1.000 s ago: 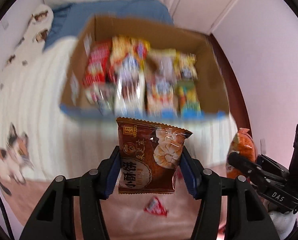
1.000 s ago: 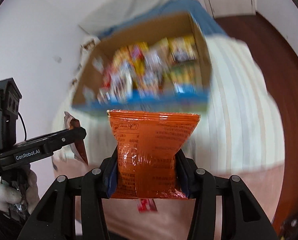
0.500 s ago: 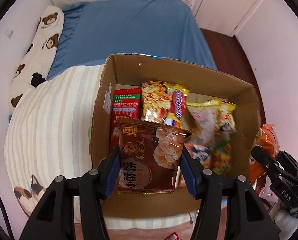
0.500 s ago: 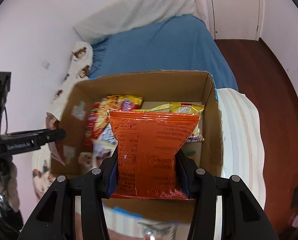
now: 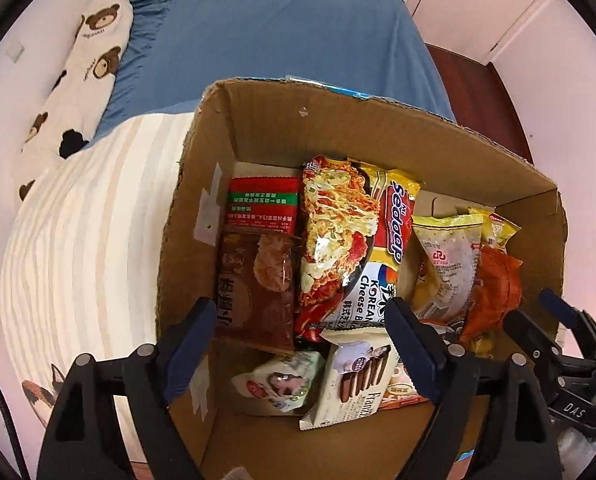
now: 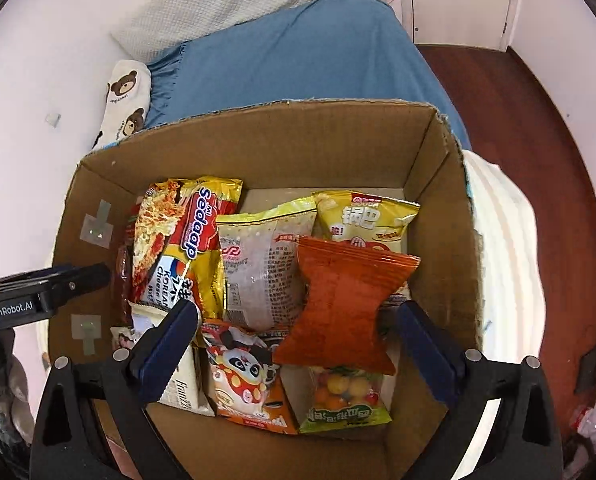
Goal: Organize snacks
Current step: 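Carry both packs into the box and open both tools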
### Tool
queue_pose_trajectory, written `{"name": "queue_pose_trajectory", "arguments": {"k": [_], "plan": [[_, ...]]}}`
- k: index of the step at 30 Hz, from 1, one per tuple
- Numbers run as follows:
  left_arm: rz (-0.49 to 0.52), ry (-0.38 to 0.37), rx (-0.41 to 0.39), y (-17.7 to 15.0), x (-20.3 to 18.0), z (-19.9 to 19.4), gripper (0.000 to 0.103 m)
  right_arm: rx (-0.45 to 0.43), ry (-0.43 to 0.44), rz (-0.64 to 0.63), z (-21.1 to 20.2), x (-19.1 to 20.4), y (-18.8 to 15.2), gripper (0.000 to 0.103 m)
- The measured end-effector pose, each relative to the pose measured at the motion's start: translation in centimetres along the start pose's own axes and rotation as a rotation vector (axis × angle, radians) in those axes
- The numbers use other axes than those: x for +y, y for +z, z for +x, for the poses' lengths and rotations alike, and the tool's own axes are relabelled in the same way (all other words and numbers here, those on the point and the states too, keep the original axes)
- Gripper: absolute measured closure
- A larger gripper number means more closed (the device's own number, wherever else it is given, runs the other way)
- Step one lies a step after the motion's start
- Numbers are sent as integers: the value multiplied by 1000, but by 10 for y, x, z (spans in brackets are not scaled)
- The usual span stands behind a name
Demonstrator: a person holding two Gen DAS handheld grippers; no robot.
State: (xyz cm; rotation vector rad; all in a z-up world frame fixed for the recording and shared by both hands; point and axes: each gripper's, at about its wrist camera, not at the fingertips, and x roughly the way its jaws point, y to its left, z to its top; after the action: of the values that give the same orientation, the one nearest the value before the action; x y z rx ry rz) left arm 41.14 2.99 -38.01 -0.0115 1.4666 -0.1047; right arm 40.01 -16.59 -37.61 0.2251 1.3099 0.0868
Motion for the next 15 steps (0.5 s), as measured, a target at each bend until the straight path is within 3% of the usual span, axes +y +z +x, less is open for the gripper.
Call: {"name": "queue_pose_trajectory", "arguments": {"k": [4, 15], "plan": [[21, 44, -50, -13, -3, -9, 17, -18, -37, -19, -8, 3, -6, 1], [28, 47, -178, -61, -17, -46, 17, -83, -104, -47, -47, 7, -40, 1]]}}
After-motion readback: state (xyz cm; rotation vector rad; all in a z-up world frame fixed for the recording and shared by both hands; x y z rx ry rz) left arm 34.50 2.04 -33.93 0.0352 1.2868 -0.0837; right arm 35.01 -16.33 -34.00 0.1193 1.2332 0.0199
